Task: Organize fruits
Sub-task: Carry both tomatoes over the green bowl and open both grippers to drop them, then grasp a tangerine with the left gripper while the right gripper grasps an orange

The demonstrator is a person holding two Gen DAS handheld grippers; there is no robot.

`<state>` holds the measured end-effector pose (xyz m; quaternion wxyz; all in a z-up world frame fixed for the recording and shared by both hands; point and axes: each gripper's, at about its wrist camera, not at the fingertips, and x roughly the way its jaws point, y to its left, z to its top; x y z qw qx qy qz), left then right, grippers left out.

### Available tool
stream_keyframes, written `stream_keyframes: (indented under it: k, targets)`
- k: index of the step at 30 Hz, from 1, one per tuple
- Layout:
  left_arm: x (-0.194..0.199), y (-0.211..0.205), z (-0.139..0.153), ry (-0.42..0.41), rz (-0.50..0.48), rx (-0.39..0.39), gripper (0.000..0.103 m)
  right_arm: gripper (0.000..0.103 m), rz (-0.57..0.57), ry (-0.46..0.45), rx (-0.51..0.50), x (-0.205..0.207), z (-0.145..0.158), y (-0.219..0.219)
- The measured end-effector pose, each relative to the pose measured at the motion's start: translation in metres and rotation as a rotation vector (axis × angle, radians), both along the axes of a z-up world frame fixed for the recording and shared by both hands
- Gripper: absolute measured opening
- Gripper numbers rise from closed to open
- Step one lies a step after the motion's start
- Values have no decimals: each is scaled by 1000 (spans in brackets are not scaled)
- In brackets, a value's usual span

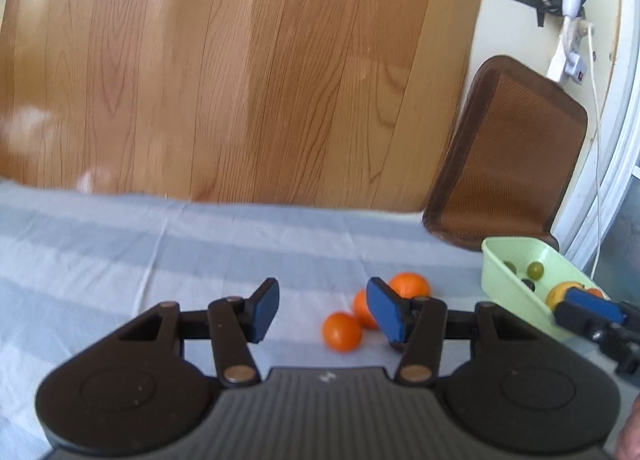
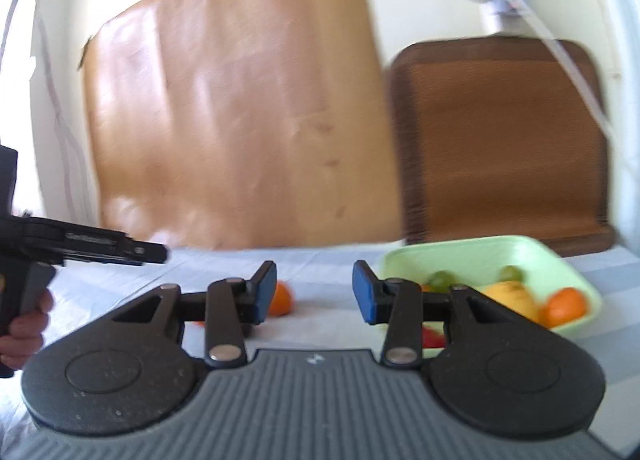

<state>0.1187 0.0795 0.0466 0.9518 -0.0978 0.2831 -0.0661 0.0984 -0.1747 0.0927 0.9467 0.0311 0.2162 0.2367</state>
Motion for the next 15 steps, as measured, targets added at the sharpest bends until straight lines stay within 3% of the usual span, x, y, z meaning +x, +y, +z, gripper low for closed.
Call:
stream_keyframes:
  k: [5, 13, 15]
  targets:
    - [14, -3, -20, 54, -41, -20, 49, 44, 80, 84, -73, 26, -18, 40]
    - [29, -12, -45, 108, -53, 12, 48, 45, 20, 215, -5, 91, -34, 50]
    - [29, -14, -45, 98, -59, 23, 43, 45, 27, 266, 13, 99, -41, 53]
